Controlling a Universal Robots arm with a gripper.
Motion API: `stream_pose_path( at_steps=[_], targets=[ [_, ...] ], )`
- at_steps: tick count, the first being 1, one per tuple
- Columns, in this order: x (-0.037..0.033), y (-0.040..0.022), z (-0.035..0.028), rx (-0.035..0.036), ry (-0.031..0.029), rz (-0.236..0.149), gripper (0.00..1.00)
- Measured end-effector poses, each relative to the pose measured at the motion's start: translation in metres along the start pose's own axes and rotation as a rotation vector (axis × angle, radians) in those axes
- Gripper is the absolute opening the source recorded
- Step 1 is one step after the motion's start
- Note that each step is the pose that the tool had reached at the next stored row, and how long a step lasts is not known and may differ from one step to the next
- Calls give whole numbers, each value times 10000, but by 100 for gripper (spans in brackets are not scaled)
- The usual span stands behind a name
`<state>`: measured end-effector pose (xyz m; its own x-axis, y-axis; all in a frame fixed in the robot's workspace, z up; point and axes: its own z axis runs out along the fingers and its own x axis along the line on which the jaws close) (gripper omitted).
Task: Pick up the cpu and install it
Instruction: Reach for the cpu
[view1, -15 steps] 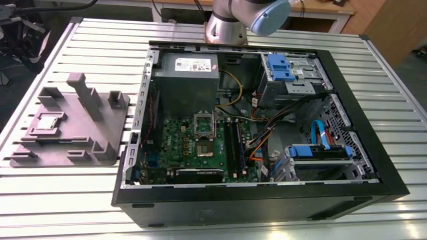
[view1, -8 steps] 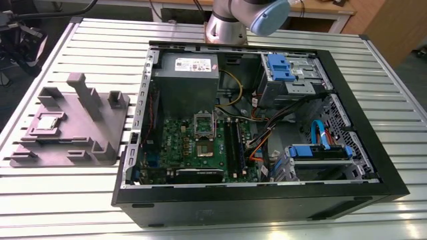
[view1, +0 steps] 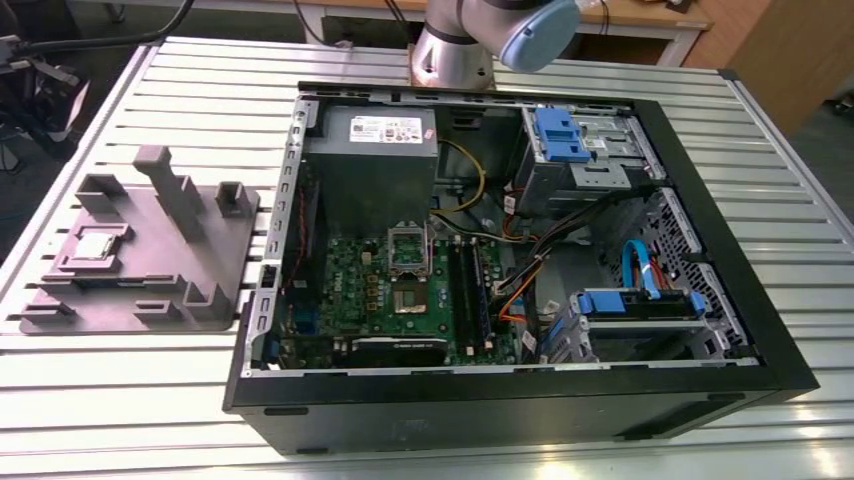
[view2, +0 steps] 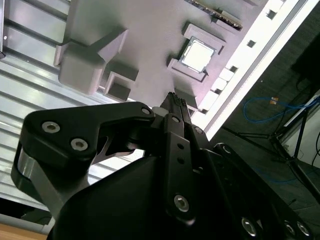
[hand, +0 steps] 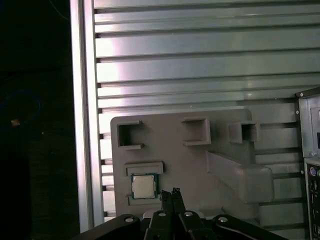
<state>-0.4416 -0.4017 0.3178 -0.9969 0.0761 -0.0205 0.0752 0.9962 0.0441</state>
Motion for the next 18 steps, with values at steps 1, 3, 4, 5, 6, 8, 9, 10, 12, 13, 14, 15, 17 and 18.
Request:
stream_pose_path(
  at_steps=[1, 3, 4, 5, 6, 8, 9, 10, 12, 13, 14, 15, 17, 18],
  targets=[
    [6, -2, 10, 1, 5, 0, 14],
    [14, -4, 23, 2, 10, 2, 14],
    [15, -4, 24, 2, 11, 2, 14],
    [15, -4, 24, 2, 12, 1, 14],
    [15, -4, 24, 2, 12, 1, 14],
    [15, -4, 25, 2, 11, 1, 14],
    [15, -5, 25, 1, 11, 1, 14],
    [18, -5, 28, 1, 9, 2, 14],
    [25, -8, 41, 0, 9, 2, 14],
    [28, -14, 53, 1, 10, 1, 14],
    [30, -22, 70, 1, 11, 1, 14],
    [32, -33, 87, 2, 11, 2, 14],
    [33, -60, 123, 1, 11, 2, 14],
    [34, -73, 141, 0, 10, 2, 14]
  ],
)
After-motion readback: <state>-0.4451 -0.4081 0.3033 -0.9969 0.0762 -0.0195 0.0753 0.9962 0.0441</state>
